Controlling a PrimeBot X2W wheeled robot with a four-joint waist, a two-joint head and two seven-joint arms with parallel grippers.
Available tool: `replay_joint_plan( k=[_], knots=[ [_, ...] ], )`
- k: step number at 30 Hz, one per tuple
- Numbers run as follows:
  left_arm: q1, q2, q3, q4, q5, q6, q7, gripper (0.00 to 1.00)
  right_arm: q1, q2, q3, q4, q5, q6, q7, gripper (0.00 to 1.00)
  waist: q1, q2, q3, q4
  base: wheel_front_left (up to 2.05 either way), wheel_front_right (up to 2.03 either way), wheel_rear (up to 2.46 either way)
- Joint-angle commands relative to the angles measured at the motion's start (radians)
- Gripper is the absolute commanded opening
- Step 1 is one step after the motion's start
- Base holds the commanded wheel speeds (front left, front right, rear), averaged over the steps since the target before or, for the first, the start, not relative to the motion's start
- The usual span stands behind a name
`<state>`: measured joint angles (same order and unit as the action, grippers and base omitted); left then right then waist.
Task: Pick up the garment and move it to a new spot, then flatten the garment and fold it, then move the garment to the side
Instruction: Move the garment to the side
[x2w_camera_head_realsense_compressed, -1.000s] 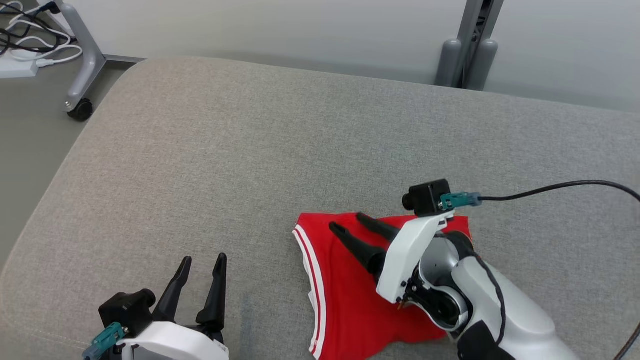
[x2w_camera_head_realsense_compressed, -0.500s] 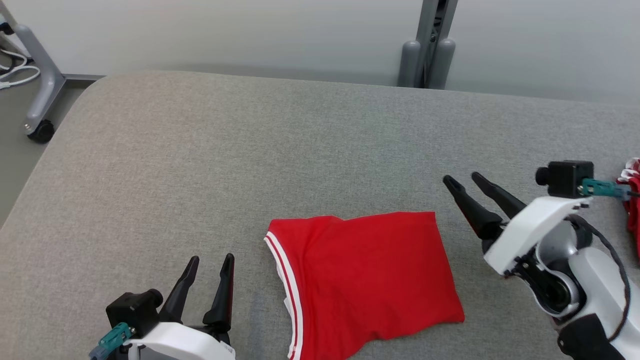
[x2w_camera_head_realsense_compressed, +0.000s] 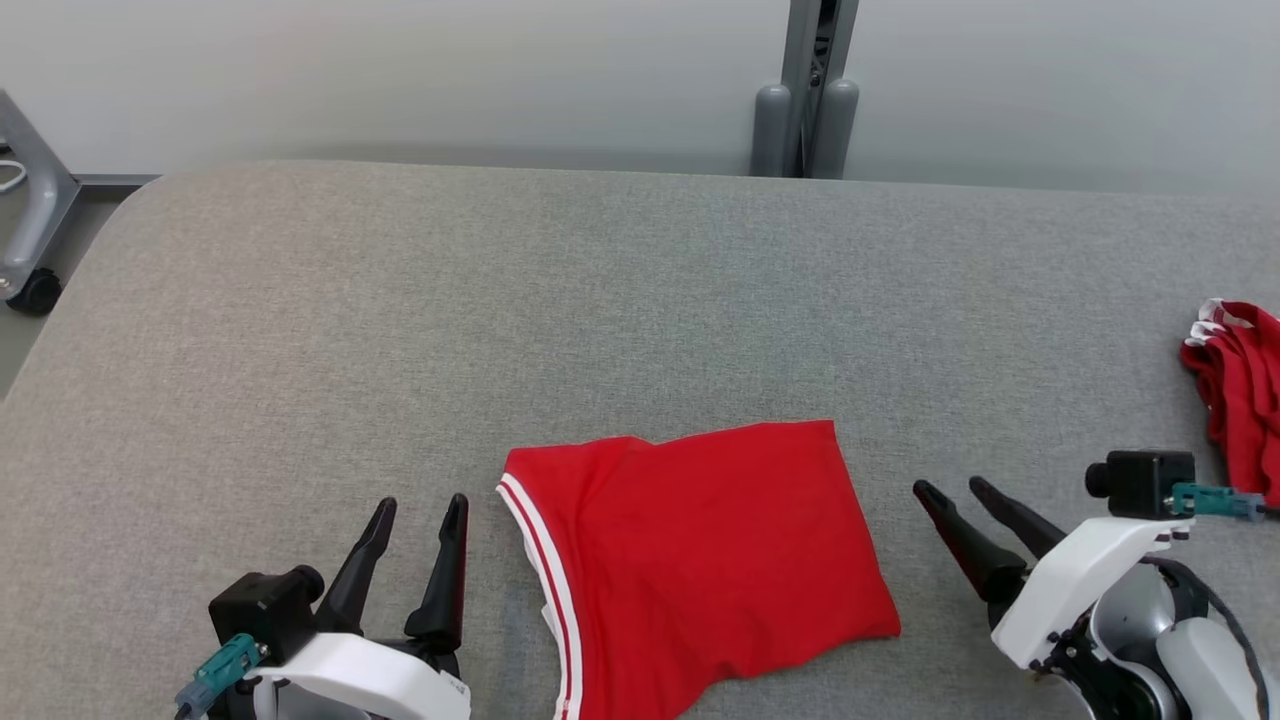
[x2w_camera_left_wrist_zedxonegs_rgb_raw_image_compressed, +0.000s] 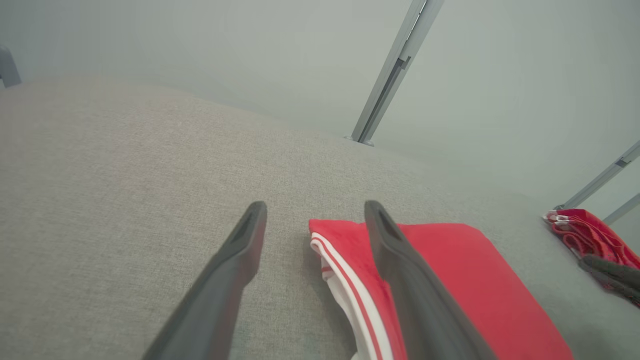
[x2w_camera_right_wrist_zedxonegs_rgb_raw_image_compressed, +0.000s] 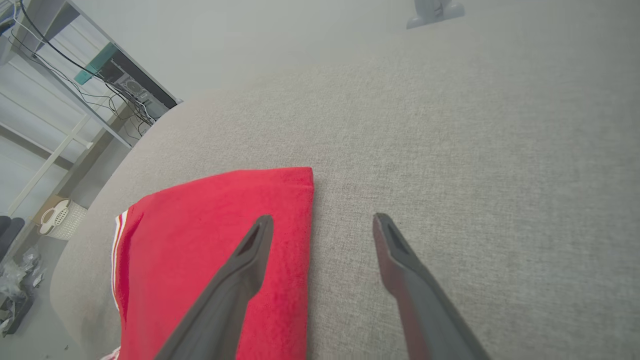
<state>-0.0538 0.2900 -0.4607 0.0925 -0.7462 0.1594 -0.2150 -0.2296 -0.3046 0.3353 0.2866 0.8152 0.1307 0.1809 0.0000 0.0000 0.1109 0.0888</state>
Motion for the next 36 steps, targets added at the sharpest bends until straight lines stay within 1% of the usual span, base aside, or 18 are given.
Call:
replay_joint_plan(
  k=[1,7,10,18,19,20,23,24,25,29,35,36],
  knots=[
    [-0.019,0.006,0.001,-0.005,0.007,0.003,0.0,1.0,0.008,-0.002,0.002,0.008,-0.006,0.0,0.004,1.0,0.0,0.0,0.0,0.005,0.0,0.0,0.0],
    [-0.022,0.011,0.0,-0.012,0.011,0.01,0.003,1.0,-0.019,0.025,0.029,0.073,0.002,0.0,0.018,1.0,0.0,0.0,0.004,0.041,0.0,0.0,0.0],
    [-0.023,0.012,0.0,-0.016,0.01,0.011,0.004,1.0,-0.049,0.034,0.043,0.136,0.014,0.0,0.019,1.0,0.0,0.0,0.007,0.072,0.0,0.0,0.0],
    [-0.013,0.015,0.003,-0.018,0.004,0.018,0.001,1.0,-0.101,0.031,0.094,0.232,0.065,0.0,0.045,1.0,0.0,0.0,0.009,0.115,0.0,0.0,0.0],
    [-0.012,0.016,0.003,-0.018,0.003,0.018,0.0,1.0,-0.108,0.03,0.101,0.24,0.069,0.0,0.045,0.77,0.0,0.0,0.009,0.117,0.0,0.0,0.0],
    [-0.011,0.017,0.004,-0.018,0.002,0.017,-0.001,1.0,-0.115,0.03,0.109,0.249,0.074,0.0,0.045,0.48,0.0,0.0,0.009,0.119,0.0,0.0,0.0],
    [-0.007,0.017,0.005,-0.016,-0.001,0.017,-0.004,1.0,-0.133,0.029,0.142,0.268,0.087,0.0,0.048,0.27,0.0,0.0,0.007,0.12,0.0,0.0,0.0],
    [-0.007,0.017,0.005,-0.016,-0.001,0.017,-0.004,1.0,-0.139,0.029,0.153,0.272,0.093,0.0,0.045,0.09,0.0,0.0,0.006,0.119,0.0,0.0,0.0],
    [-0.007,0.016,0.005,-0.017,0.0,0.018,-0.005,1.0,-0.146,0.028,0.16,0.274,0.098,0.0,0.038,0.0,0.0,0.0,0.006,0.118,0.0,0.0,0.0],
    [-0.008,0.015,0.004,-0.022,0.002,0.016,-0.009,1.0,-0.164,0.016,0.184,0.266,0.117,0.0,0.007,0.0,0.0,0.0,0.003,0.108,0.0,0.0,0.0],
    [-0.011,0.017,-0.002,-0.025,0.006,0.012,-0.01,1.0,-0.18,-0.031,0.189,0.247,0.139,0.0,-0.038,0.0,0.0,0.0,-0.005,0.064,0.0,0.0,0.0],
    [-0.011,0.017,-0.002,-0.025,0.006,0.012,-0.01,1.0,-0.18,-0.031,0.189,0.247,0.139,0.0,-0.038,0.0,0.0,0.0,-0.005,0.064,0.0,0.0,0.0]
  ],
)
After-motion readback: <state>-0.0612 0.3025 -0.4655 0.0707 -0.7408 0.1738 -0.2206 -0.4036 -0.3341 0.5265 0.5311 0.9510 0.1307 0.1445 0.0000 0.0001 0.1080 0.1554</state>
